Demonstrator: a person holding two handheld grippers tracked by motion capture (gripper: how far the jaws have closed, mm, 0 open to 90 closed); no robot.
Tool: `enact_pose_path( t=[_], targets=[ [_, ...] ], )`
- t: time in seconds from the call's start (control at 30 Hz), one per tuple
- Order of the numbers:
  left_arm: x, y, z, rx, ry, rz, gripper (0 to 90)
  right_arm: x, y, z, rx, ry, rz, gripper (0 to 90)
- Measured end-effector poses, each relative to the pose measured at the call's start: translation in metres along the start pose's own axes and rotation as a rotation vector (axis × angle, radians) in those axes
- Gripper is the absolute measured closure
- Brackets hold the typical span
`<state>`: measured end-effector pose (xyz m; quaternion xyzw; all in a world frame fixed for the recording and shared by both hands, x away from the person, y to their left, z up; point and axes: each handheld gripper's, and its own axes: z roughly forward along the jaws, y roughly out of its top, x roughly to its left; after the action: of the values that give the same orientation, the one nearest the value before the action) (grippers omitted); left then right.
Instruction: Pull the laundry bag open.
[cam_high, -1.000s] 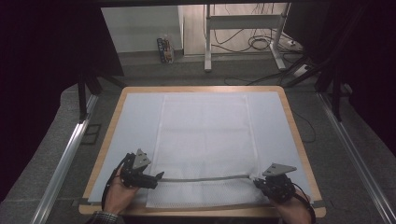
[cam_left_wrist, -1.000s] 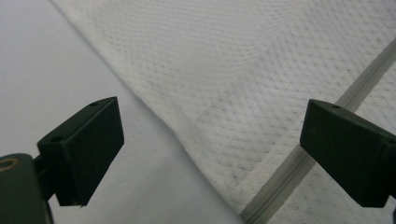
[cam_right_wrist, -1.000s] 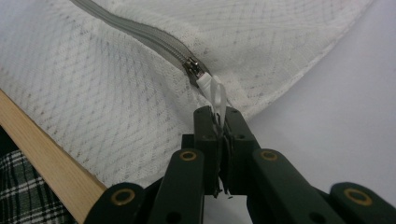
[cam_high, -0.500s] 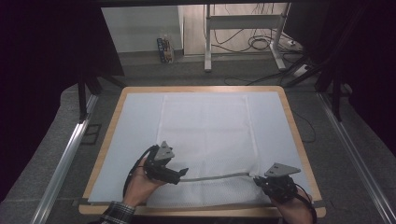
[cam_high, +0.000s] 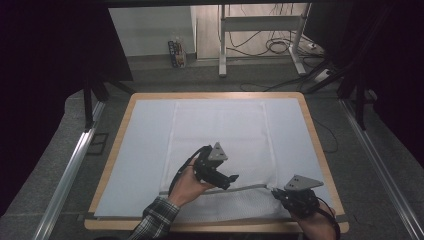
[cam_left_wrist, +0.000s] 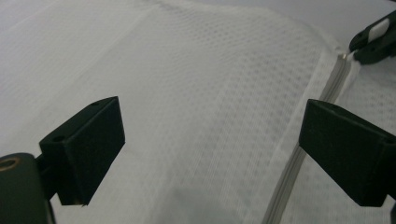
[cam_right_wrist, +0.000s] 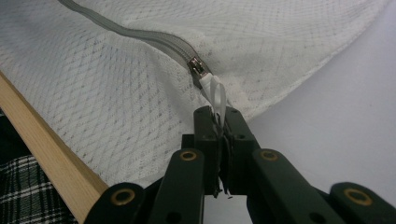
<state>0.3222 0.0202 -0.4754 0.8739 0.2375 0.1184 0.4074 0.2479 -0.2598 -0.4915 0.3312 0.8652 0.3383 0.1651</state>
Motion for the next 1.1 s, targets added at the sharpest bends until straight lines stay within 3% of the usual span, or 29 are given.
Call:
enact_pose_path(
  t=[0.1, 0.27, 0.3, 0.47, 0.5, 0.93, 1.07, 1.1],
  targets=[
    [-0.01, 0.017, 0.017, 0.003, -0.026, 0.043, 7.0, -0.001, 0.0, 0.0, -0.003, 0.005, 0.002, 85.1],
    [-0.021, 0.032, 0.03, -0.002, -0.054, 0.071, 6.9, -0.001, 0.0, -0.001, -0.005, 0.008, 0.003, 85.0],
    [-0.025, 0.038, 0.035, 0.011, -0.063, 0.099, 7.0, -0.001, 0.0, -0.001, -0.007, 0.01, 0.002, 85.1],
    [-0.034, 0.046, 0.048, 0.011, -0.078, 0.1, 7.0, -0.001, 0.0, -0.002, -0.009, 0.011, 0.001, 85.1],
    [-0.035, 0.047, 0.051, 0.021, -0.082, 0.122, 7.0, -0.001, 0.0, -0.002, -0.01, 0.012, 0.002, 85.1],
    [-0.045, 0.043, 0.073, 0.059, -0.109, 0.118, 7.2, -0.002, 0.0, -0.002, -0.001, 0.016, 0.007, 85.0],
    [-0.044, 0.042, 0.073, 0.046, -0.085, 0.101, 8.9, -0.001, 0.0, -0.002, 0.004, 0.015, 0.008, 85.0],
    [-0.043, 0.042, 0.071, 0.04, -0.055, 0.1, 11.0, -0.001, 0.0, -0.001, 0.013, 0.018, 0.006, 85.1]
  ],
)
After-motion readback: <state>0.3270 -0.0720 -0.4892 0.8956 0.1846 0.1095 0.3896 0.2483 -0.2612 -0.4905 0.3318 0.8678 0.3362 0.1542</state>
